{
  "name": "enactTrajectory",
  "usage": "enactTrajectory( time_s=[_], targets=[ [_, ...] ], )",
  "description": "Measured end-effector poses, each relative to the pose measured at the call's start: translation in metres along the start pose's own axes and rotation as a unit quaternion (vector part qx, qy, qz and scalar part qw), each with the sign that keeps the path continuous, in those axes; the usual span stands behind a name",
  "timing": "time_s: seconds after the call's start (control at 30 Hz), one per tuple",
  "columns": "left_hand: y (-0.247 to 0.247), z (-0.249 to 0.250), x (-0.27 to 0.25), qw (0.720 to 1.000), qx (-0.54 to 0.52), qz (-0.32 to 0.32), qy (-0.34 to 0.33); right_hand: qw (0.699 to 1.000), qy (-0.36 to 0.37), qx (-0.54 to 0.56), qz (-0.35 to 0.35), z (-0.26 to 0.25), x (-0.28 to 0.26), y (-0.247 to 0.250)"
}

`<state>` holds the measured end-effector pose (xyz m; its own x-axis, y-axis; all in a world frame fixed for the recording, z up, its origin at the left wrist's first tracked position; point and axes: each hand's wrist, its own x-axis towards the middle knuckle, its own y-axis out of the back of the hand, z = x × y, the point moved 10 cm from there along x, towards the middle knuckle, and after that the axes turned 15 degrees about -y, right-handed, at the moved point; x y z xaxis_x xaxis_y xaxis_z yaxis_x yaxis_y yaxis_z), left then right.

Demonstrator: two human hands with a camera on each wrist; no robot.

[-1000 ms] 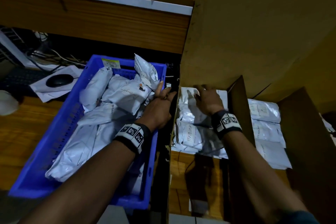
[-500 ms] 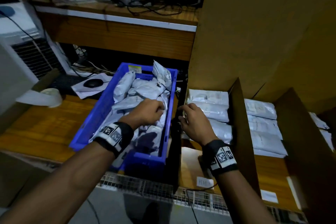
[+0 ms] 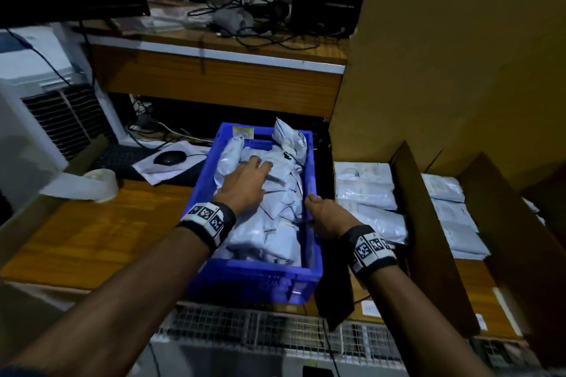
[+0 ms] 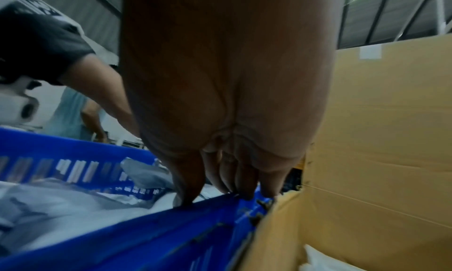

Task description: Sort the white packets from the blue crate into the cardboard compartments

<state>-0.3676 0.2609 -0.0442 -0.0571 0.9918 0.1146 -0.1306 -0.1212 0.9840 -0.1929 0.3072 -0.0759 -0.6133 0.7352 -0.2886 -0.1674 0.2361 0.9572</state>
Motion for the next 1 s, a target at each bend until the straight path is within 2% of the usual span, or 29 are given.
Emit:
enactTrajectory(
  time_s=[0.27, 0.57, 0.83, 0.93, 1.0],
  targets=[
    [-0.011, -0.013, 0.044, 0.992, 0.076, -0.024, -0.103, 0.997, -0.07, -0.019, -0.003, -0.002, 0.005, -0.004],
    [0.036, -0.017, 0.038, 0.984, 0.045, 0.07, -0.158, 0.993, -0.108, -0.037, -0.033, -0.002, 0.004, -0.007],
    [0.082, -0.022, 0.022, 0.972, -0.101, 0.164, -0.134, 0.989, -0.137, 0.01, -0.055, 0.0, 0.001, -0.005],
    [0.107, -0.025, 0.02, 0.96, -0.138, 0.214, -0.117, 0.984, -0.149, 0.071, -0.064, 0.008, -0.001, -0.003],
    [0.124, -0.031, 0.015, 0.95, -0.16, 0.248, -0.097, 0.981, -0.15, 0.114, -0.036, 0.011, -0.003, 0.006]
  ],
)
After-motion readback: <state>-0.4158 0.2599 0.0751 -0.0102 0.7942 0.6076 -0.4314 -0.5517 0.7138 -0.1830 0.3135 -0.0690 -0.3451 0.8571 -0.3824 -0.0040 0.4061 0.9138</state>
